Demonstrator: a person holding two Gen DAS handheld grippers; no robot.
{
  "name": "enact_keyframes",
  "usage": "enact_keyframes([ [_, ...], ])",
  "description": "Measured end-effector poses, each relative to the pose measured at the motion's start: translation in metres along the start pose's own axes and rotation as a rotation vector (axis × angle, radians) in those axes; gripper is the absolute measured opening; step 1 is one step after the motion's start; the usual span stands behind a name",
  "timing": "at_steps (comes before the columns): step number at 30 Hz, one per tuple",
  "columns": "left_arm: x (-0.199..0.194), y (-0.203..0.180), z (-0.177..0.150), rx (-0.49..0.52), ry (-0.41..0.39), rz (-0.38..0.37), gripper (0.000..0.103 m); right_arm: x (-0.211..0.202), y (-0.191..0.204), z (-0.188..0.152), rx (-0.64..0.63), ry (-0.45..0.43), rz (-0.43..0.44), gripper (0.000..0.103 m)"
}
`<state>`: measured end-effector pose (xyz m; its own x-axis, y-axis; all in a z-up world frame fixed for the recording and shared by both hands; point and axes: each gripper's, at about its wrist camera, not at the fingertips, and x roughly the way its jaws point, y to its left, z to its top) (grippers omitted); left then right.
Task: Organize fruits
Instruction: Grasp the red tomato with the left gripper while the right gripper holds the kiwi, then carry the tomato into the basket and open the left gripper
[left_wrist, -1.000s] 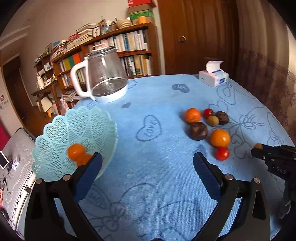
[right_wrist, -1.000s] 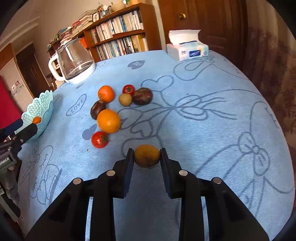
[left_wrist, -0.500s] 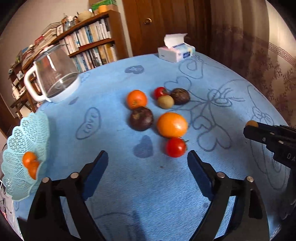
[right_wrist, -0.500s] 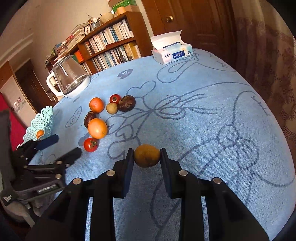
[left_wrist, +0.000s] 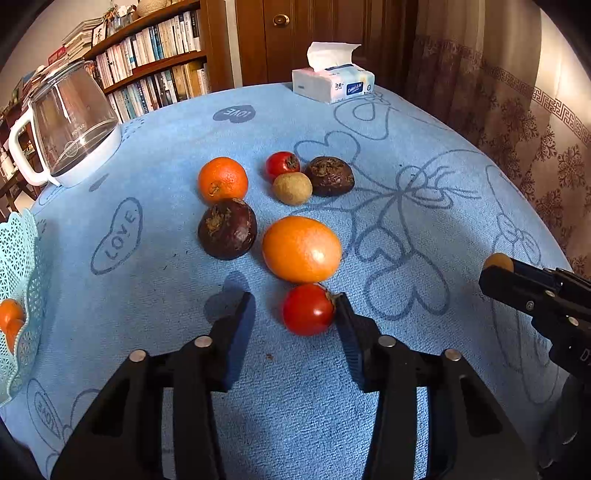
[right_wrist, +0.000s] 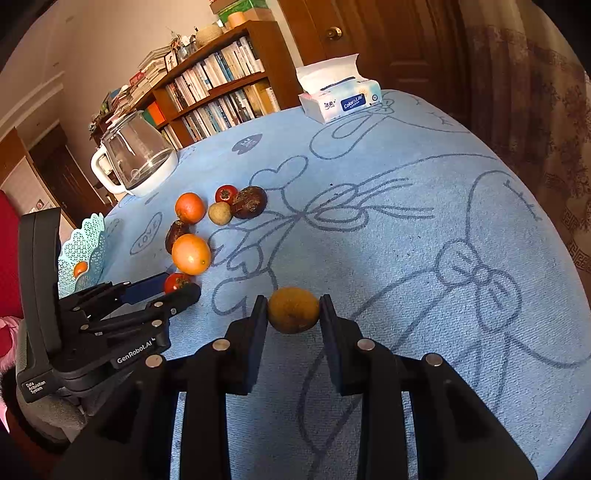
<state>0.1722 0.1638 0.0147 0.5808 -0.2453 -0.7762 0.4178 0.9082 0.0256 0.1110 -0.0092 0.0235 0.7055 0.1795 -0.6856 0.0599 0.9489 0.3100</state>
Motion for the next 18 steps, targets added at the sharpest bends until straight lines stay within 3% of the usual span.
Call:
enact_keyframes([
  [3,-0.002,0.001,-0.001,-0.001,-0.004,-0.016,0.028,0.001,0.000,0.000,-0.001,0.001,-0.002,0.029],
  [18,-0.034,0.018,-0.016,-0.055,-0.047,0.012,0.028,0.001,-0.001,0.001,-0.004,-0.007,-0.008,0.029],
])
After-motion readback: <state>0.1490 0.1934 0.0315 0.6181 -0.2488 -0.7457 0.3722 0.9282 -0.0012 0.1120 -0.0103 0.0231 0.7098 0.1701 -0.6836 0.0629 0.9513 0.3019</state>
